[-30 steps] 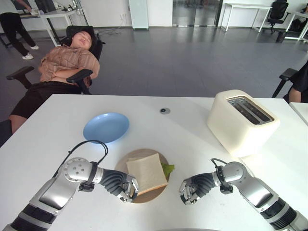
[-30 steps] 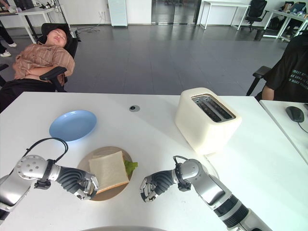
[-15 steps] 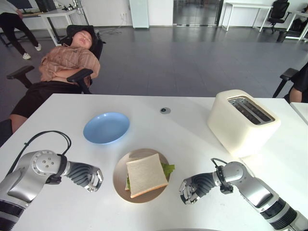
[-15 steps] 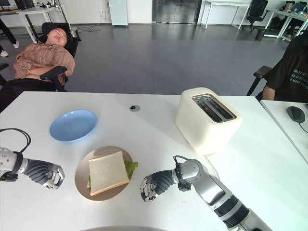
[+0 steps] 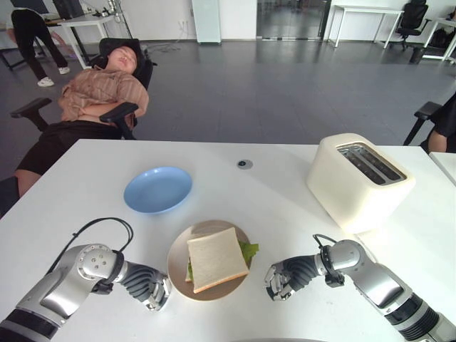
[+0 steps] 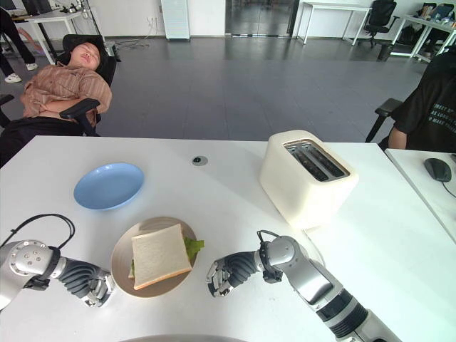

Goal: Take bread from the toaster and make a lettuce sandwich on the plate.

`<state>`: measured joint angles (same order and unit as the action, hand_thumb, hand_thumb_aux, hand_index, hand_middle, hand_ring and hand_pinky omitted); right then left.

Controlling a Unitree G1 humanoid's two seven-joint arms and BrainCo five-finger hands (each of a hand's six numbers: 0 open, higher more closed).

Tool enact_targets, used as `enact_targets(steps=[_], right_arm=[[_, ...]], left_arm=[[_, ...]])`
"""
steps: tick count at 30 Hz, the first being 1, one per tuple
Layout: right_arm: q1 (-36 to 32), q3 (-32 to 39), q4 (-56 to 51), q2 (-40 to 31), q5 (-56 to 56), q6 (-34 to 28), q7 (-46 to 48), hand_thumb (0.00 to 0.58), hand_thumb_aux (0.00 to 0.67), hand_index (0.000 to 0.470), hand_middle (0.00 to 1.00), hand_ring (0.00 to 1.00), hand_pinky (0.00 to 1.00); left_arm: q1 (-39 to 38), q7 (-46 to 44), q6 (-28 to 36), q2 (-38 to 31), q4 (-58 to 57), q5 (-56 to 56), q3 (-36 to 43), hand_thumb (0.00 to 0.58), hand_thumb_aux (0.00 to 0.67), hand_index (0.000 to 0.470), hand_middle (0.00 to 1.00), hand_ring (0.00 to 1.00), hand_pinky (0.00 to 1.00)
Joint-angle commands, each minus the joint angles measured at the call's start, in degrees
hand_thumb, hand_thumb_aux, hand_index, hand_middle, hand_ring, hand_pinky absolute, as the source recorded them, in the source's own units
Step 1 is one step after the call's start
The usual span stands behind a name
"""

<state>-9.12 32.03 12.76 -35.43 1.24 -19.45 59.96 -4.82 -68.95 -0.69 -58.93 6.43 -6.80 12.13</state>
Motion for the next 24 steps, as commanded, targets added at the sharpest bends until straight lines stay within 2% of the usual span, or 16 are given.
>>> enact_targets(steps=[1, 12, 24], right_arm=[[1.77, -0.06, -2.09, -0.16, -0.87, -1.31, -1.15, 0.580, 0.670, 0.470, 1.00, 1.00, 1.00], [0.42, -0.15, -6.43, 0.55, -2.66, -0.20, -1.87, 0.580, 0.670, 0.470, 1.00, 1.00, 1.00], [-5.72, 0.14, -19.49, 3.38, -7.52, 4.48, -6.91, 0.580, 0.670, 0.470, 1.00, 1.00, 1.00]], left_arm=[[3.65, 0.94, -0.38, 4.35, -3.95, 0.23, 2.57, 0.580, 0.670, 0.470, 1.00, 1.00, 1.00], [16.06, 1.42, -1.86, 14.00, -14.88, -2.74, 9.38, 0.580, 0.670, 0.470, 1.00, 1.00, 1.00], [31.34, 4.13, -6.44, 27.67, -33.27, -4.22, 14.19, 0.580, 0.670, 0.470, 1.00, 1.00, 1.00]])
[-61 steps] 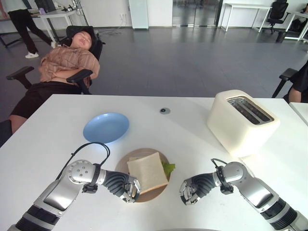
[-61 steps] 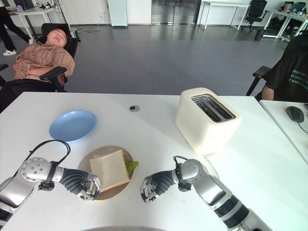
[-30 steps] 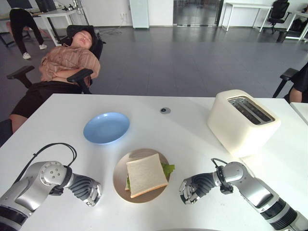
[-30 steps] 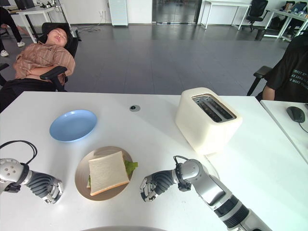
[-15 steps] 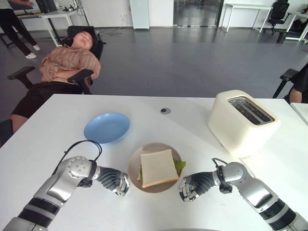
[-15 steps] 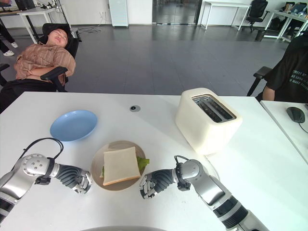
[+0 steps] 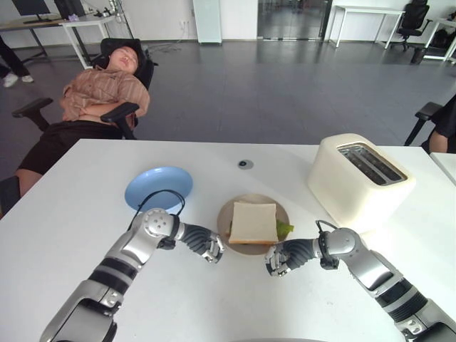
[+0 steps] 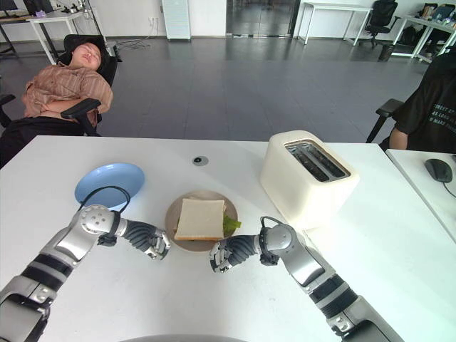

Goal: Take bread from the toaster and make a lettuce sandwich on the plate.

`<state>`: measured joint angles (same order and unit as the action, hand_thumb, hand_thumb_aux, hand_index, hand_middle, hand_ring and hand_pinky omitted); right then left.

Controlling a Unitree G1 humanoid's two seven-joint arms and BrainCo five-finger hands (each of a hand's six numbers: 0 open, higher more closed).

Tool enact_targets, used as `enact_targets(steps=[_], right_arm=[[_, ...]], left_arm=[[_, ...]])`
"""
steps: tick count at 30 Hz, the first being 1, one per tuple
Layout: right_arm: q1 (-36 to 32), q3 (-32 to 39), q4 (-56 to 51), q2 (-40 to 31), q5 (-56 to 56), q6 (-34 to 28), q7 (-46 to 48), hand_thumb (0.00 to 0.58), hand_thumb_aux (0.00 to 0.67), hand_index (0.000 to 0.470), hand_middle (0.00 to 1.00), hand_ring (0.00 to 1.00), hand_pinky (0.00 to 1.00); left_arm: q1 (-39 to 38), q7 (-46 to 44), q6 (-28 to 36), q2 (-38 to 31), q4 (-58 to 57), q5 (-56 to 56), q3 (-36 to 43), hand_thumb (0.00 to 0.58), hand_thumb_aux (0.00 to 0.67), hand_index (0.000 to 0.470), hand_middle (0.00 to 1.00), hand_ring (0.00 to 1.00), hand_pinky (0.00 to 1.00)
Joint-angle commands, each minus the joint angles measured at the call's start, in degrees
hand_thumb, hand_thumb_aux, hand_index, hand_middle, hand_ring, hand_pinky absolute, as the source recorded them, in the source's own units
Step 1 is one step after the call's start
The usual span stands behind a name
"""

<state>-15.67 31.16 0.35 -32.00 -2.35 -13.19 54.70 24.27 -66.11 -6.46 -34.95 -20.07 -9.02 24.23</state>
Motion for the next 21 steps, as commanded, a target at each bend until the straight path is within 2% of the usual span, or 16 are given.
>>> enact_targets(steps=[1, 8, 15, 18, 21], right_arm=[[-0.05, 0.67, -8.43, 0.36, -3.87, -1.54, -1.87, 0.580, 0.670, 0.470, 1.00, 1.00, 1.00], [-6.16, -0.70, -20.72, 4.30, -4.98, 1.59, -5.30, 0.580, 0.670, 0.470, 1.00, 1.00, 1.00], [-15.39, -3.72, -40.19, 11.30, -6.35, 8.76, -12.67, 0.580, 0.670, 0.470, 1.00, 1.00, 1.00], [-14.97, -4.60, -38.73, 10.53, -5.94, 9.96, -11.78, 0.580, 0.670, 0.470, 1.00, 1.00, 1.00], [-11.61, -6.28, -29.12, 7.58, -3.58, 8.42, -8.07, 0.580, 0.670, 0.470, 1.00, 1.00, 1.00]], left_arm=[[3.83, 1.61, -1.25, 4.86, -8.88, -2.03, 2.14, 0.580, 0.670, 0.470, 1.00, 1.00, 1.00], [14.37, 7.66, -7.91, 10.18, -23.92, -5.67, 2.65, 0.580, 0.670, 0.470, 1.00, 1.00, 1.00], [21.86, 15.33, -12.75, 16.92, -41.82, -6.15, 0.37, 0.580, 0.670, 0.470, 1.00, 1.00, 1.00], [21.52, 13.52, -14.37, 17.17, -42.30, -4.52, -1.32, 0.580, 0.670, 0.470, 1.00, 1.00, 1.00], [19.00, 8.66, -14.88, 15.36, -36.79, -1.71, -2.85, 0.580, 0.670, 0.470, 1.00, 1.00, 1.00]])
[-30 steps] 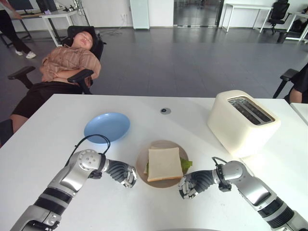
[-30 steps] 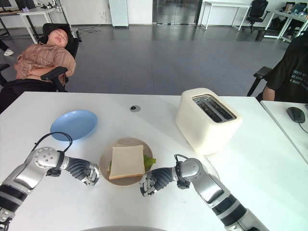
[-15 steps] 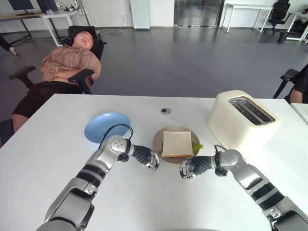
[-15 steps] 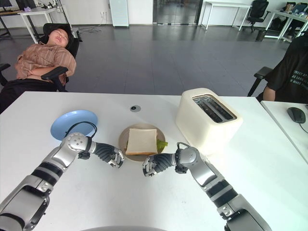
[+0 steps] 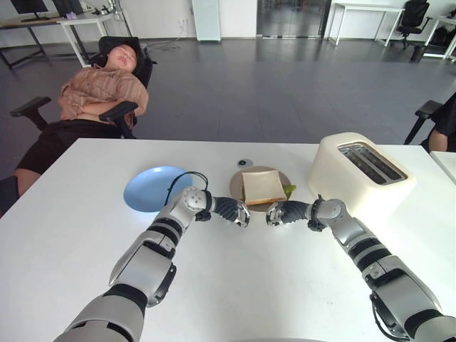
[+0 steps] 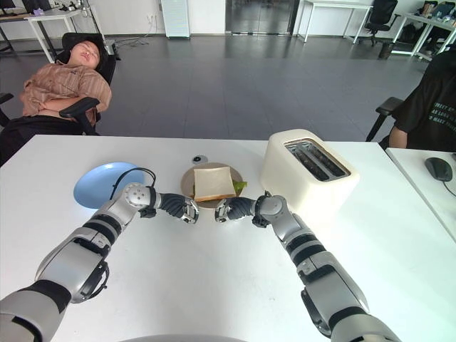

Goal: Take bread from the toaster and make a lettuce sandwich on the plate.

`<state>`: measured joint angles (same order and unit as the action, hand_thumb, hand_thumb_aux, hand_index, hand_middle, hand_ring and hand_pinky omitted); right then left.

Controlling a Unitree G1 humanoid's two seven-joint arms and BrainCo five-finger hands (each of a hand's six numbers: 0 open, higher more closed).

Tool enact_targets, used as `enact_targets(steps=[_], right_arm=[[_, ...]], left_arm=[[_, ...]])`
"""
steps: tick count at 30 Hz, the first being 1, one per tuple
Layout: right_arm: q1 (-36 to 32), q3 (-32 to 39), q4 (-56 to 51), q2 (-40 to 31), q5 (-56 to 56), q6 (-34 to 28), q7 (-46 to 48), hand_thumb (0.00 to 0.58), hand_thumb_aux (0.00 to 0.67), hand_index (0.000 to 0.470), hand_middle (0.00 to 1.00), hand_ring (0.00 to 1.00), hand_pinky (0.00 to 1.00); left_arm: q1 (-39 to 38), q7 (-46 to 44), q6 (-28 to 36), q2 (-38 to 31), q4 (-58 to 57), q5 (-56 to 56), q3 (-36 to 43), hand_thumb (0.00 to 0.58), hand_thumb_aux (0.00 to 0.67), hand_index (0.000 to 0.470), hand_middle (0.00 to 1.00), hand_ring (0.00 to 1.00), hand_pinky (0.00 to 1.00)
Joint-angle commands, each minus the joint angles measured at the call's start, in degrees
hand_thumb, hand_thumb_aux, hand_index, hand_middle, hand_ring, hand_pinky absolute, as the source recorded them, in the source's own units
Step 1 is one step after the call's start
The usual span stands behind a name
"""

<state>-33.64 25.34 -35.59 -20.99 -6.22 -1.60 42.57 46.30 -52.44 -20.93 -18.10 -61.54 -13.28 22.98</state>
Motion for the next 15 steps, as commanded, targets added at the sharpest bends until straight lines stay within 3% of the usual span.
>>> enact_targets(steps=[1, 3, 4, 5, 6, 7, 8, 11, 15], right_arm=[[8.33, -1.40, 12.20, -4.96, 1.83, -4.66, 5.86, 0.580, 0.670, 0.470, 1.00, 1.00, 1.00], [13.23, -4.73, 25.53, -8.07, 7.36, -9.23, 9.67, 0.580, 0.670, 0.470, 1.00, 1.00, 1.00], [15.52, -7.24, 32.12, -9.14, 10.91, -11.59, 10.73, 0.580, 0.670, 0.470, 1.00, 1.00, 1.00], [17.30, -10.03, 37.43, -9.50, 14.29, -13.39, 10.89, 0.580, 0.670, 0.470, 1.00, 1.00, 1.00], [18.82, -13.82, 42.53, -8.89, 18.06, -14.97, 9.58, 0.136, 0.084, 0.059, 0.92, 0.92, 0.92], [19.70, -18.64, 46.56, -6.25, 21.75, -15.89, 5.48, 0.000, 0.000, 0.000, 0.33, 0.33, 0.33], [20.13, -22.37, 49.17, -3.28, 24.32, -15.70, 1.26, 0.000, 0.000, 0.000, 0.00, 0.00, 0.00], [21.96, -26.56, 53.62, 5.10, 24.15, -13.38, -11.94, 0.000, 0.000, 0.000, 0.00, 0.00, 0.00], [24.77, -24.87, 55.61, 9.85, 10.37, -3.32, -26.25, 0.000, 0.000, 0.000, 0.00, 0.00, 0.00]], left_arm=[[-4.68, -7.73, 0.50, -2.46, 8.82, 4.73, -2.54, 0.580, 0.670, 0.470, 1.00, 1.00, 1.00], [-9.40, -13.51, 5.02, -4.82, 21.01, 11.68, -5.50, 0.580, 0.670, 0.470, 0.97, 0.97, 0.97], [-12.25, -15.31, 8.04, -6.21, 28.19, 15.46, -7.36, 0.580, 0.670, 0.470, 0.86, 0.86, 0.86], [-14.75, -16.26, 10.75, -7.56, 34.38, 18.50, -9.01, 0.580, 0.670, 0.470, 0.33, 0.33, 0.33], [-17.28, -15.61, 13.85, -8.79, 40.85, 21.33, -11.21, 0.580, 0.670, 0.470, 0.00, 0.00, 0.00], [-19.69, -13.19, 16.81, -8.90, 47.14, 24.79, -14.33, 0.449, 0.352, 0.247, 0.00, 0.00, 0.00], [-21.75, -10.34, 19.77, -8.53, 52.23, 27.66, -17.11, 0.000, 0.000, 0.000, 0.00, 0.00, 0.00], [-28.57, 0.42, 22.93, -6.87, 64.07, 27.65, -21.60, 0.000, 0.000, 0.000, 0.00, 0.00, 0.00], [-36.14, 15.92, 20.28, 0.85, 69.68, 25.19, -24.54, 0.000, 0.000, 0.000, 0.00, 0.00, 0.00]])
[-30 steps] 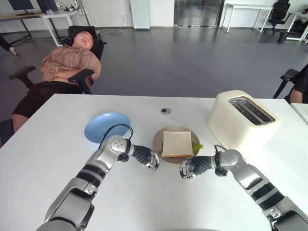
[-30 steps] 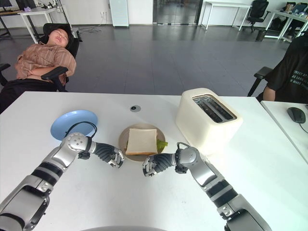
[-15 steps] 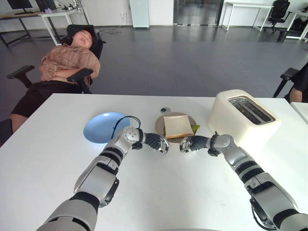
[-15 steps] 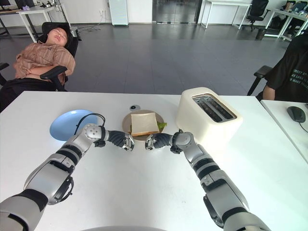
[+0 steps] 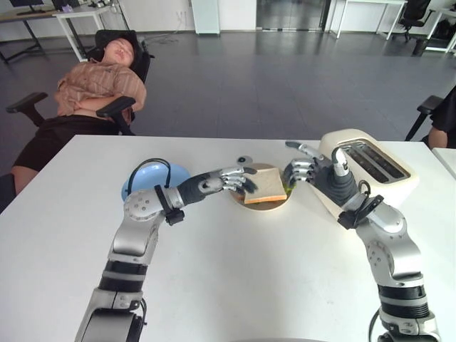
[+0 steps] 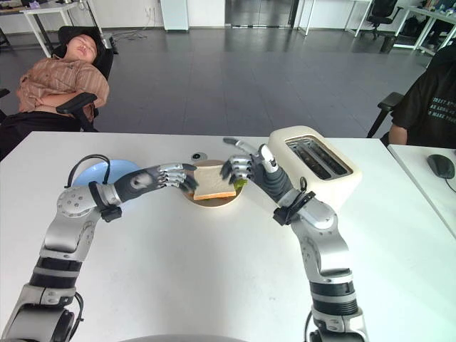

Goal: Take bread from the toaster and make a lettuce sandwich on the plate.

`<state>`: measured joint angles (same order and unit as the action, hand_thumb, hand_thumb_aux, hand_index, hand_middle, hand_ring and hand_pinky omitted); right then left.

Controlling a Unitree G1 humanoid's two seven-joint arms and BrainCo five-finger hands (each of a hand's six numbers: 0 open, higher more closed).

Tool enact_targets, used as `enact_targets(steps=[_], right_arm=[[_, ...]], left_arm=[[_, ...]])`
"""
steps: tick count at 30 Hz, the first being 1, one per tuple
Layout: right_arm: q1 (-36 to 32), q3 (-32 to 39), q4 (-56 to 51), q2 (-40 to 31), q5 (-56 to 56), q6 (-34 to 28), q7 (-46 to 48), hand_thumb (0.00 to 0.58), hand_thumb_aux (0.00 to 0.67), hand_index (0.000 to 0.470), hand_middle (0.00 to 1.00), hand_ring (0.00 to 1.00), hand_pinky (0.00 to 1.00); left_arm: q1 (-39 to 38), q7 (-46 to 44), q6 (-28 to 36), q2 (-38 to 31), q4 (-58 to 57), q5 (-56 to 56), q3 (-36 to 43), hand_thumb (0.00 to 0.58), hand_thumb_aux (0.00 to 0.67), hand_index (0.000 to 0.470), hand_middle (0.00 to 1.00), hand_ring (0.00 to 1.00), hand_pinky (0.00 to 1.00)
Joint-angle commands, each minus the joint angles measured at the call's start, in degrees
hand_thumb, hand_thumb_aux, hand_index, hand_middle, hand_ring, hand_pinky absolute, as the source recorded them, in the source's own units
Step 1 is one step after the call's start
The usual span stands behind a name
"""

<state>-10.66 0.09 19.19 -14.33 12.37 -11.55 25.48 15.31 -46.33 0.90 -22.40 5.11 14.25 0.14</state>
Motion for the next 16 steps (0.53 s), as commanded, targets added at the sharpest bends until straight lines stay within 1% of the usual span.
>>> enact_targets(steps=[1, 3, 5, 7, 9, 10, 13, 16], right_arm=[[1.83, 0.33, -0.32, 4.51, -10.09, 9.54, -11.79, 0.000, 0.000, 0.000, 0.00, 0.00, 0.00], [2.98, 0.99, -2.75, 6.40, -13.38, 15.45, -15.66, 0.000, 0.000, 0.000, 0.00, 0.00, 0.00], [4.83, 2.05, -5.26, 7.59, -16.66, 21.25, -18.84, 0.000, 0.000, 0.000, 0.00, 0.00, 0.00], [5.15, 3.68, -7.51, 7.71, -19.06, 24.70, -19.75, 0.000, 0.000, 0.000, 0.00, 0.00, 0.00], [5.07, 4.30, -8.94, 7.10, -21.54, 27.15, -20.65, 0.000, 0.000, 0.000, 0.00, 0.00, 0.00], [4.92, 4.36, -9.81, 6.33, -23.41, 28.68, -21.39, 0.000, 0.000, 0.000, 0.00, 0.00, 0.00], [3.85, 3.81, -13.29, 5.41, -23.71, 31.04, -21.70, 0.000, 0.000, 0.000, 0.00, 0.00, 0.00], [3.08, 2.99, -15.28, 5.02, -22.74, 32.20, -21.93, 0.000, 0.000, 0.000, 0.00, 0.00, 0.00]], left_arm=[[-6.72, 11.86, -0.76, 5.67, 4.35, -3.29, -1.22, 0.000, 0.000, 0.000, 0.00, 0.00, 0.00], [-8.30, 15.79, -0.35, 7.38, 5.58, -5.10, -0.31, 0.000, 0.000, 0.000, 0.00, 0.00, 0.00], [-7.71, 19.75, -3.61, 10.72, 5.04, -5.08, -0.62, 0.000, 0.000, 0.000, 0.00, 0.00, 0.00], [-8.08, 23.74, -4.80, 13.10, 5.90, -5.49, -1.10, 0.000, 0.000, 0.000, 0.00, 0.00, 0.00], [-8.73, 26.89, -7.57, 12.41, 6.22, -11.64, 0.51, 0.000, 0.000, 0.000, 0.00, 0.00, 0.00], [-8.95, 28.00, -7.98, 12.98, 6.36, -12.07, 0.51, 0.000, 0.000, 0.000, 0.00, 0.00, 0.00], [-9.33, 29.78, -11.32, 14.62, 7.07, -10.25, -0.58, 0.000, 0.000, 0.000, 0.00, 0.00, 0.00], [-9.00, 30.08, -11.89, 14.74, 7.00, -9.29, -0.97, 0.000, 0.000, 0.000, 0.00, 0.00, 0.00]])
